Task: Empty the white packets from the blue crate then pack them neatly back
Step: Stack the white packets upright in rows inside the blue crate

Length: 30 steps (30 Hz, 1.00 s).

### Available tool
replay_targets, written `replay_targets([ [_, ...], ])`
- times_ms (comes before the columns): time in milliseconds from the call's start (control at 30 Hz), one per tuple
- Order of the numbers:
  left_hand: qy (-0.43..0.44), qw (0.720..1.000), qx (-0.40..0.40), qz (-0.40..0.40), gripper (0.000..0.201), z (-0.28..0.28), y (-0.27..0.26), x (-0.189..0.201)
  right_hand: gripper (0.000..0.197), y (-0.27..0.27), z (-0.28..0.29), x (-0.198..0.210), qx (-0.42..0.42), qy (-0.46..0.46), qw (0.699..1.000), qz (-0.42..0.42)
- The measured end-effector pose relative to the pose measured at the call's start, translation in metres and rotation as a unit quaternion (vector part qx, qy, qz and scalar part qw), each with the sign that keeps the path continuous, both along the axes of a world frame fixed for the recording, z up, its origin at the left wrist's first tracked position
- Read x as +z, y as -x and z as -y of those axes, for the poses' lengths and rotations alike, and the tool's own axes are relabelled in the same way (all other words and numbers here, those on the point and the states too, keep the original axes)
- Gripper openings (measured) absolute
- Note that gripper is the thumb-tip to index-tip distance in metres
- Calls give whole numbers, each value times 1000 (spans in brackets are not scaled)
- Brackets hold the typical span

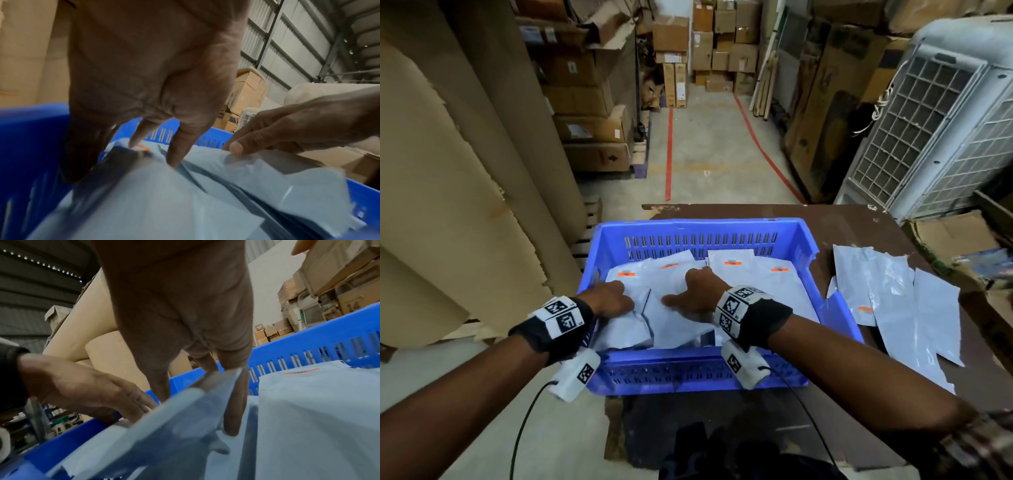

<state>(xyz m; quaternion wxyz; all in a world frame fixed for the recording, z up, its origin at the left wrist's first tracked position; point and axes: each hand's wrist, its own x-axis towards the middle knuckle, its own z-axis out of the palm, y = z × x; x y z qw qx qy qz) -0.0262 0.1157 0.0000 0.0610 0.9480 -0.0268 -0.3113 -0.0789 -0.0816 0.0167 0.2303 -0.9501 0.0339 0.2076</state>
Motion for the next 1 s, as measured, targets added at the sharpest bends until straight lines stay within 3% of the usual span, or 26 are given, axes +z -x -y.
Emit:
replay_targets([
  [100, -44, 997, -66, 12, 49, 7, 1, 1, 60, 3, 0, 0, 33, 44, 998, -27],
  [233, -91, 988, -125, 4, 83, 10, -4, 8, 44, 0, -2, 5, 86, 119, 989, -10],
  [333, -137, 977, -161, -7, 90, 12, -8, 17, 75, -8, -3, 8, 151, 112, 982, -29],
  [467, -134, 972, -190, -18, 100, 14, -10, 15, 115, -17, 1, 5, 207, 133, 963, -114],
  [600, -107, 973, -193, -64, 117, 15, -10, 2, 136, -19, 0, -3, 196, 149, 959, -137],
  [800, -163, 954, -242, -73, 132, 24, -9, -3, 144, -18, -1, -10, 199, 177, 953, -142],
  [1000, -182, 945, -269, -34, 139, 33, 1, -13, 135, -15, 0, -10, 210, 185, 952, -125],
])
